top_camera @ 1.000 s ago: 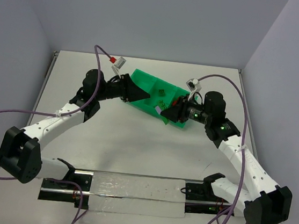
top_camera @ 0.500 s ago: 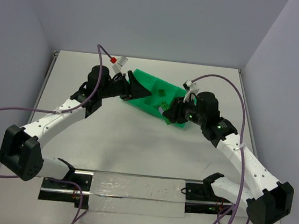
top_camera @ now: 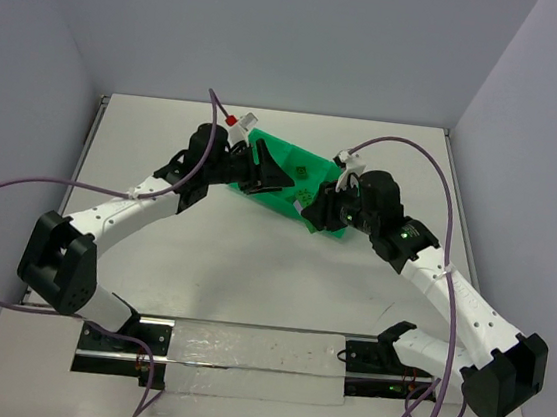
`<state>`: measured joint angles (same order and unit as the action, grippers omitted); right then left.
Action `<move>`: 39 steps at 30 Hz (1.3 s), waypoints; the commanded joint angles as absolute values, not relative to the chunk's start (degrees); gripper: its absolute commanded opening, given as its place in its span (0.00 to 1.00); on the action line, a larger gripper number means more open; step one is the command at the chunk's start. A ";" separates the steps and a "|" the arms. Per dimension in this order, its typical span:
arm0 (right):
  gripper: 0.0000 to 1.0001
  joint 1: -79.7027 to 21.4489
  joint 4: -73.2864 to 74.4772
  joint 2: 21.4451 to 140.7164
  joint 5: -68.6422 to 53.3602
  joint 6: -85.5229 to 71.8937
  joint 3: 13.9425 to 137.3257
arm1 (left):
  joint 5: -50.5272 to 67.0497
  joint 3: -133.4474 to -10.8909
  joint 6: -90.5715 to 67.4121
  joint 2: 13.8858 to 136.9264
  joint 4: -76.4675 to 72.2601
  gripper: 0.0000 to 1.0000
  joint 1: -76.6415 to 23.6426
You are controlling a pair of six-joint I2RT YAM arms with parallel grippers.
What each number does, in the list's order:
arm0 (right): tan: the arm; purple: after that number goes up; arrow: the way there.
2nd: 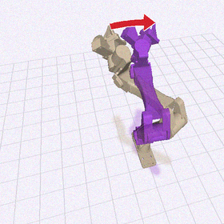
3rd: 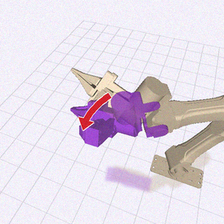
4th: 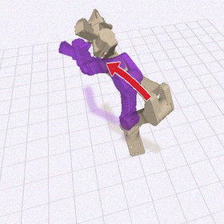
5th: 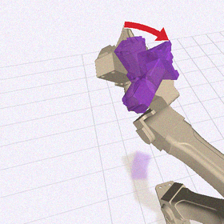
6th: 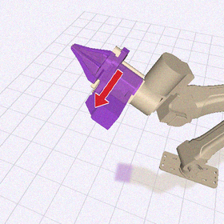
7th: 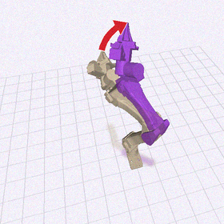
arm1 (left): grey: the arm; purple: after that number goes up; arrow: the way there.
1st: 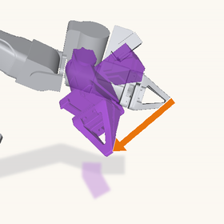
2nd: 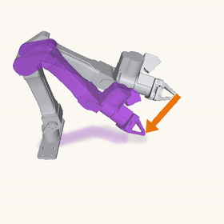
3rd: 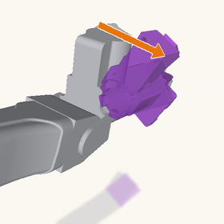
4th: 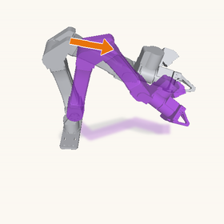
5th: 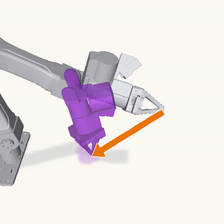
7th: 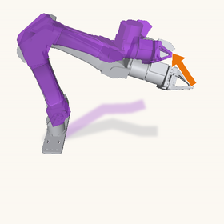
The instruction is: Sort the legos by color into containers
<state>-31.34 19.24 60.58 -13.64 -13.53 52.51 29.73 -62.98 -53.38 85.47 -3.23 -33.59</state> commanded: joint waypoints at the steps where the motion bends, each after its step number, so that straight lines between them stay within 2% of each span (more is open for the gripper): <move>1: 0.12 -32.01 18.60 60.66 -12.62 -12.41 55.56 | 29.29 -67.56 -52.53 86.61 -2.68 0.62 -34.52; 13: 0.12 -32.96 18.55 61.35 -12.73 -12.30 55.99 | 32.62 -70.49 -51.08 90.35 -0.71 0.55 -36.30; 23: 0.12 -33.07 18.81 61.56 -12.28 -12.15 56.38 | 33.46 -71.46 -50.89 90.53 -0.37 0.42 -36.74; 26: 0.12 -33.13 18.88 61.89 -12.30 -12.13 56.53 | 33.78 -71.47 -50.89 90.51 -0.53 0.34 -36.74; 29: 0.12 -33.13 18.81 62.05 -12.05 -12.13 56.51 | 34.01 -71.54 -50.89 90.44 -0.53 0.18 -36.74; 31: 0.12 -33.13 18.89 62.37 -11.64 -11.97 56.43 | 34.18 -71.79 -50.81 90.52 -0.45 0.01 -36.74; 39: 0.16 -33.08 18.24 63.15 -10.48 -11.69 55.93 | 32.14 -70.78 -51.22 89.68 -0.18 0.00 -36.67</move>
<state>-32.85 19.82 62.40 -12.50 -12.30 53.36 31.91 -68.64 -51.66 90.59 0.33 -36.38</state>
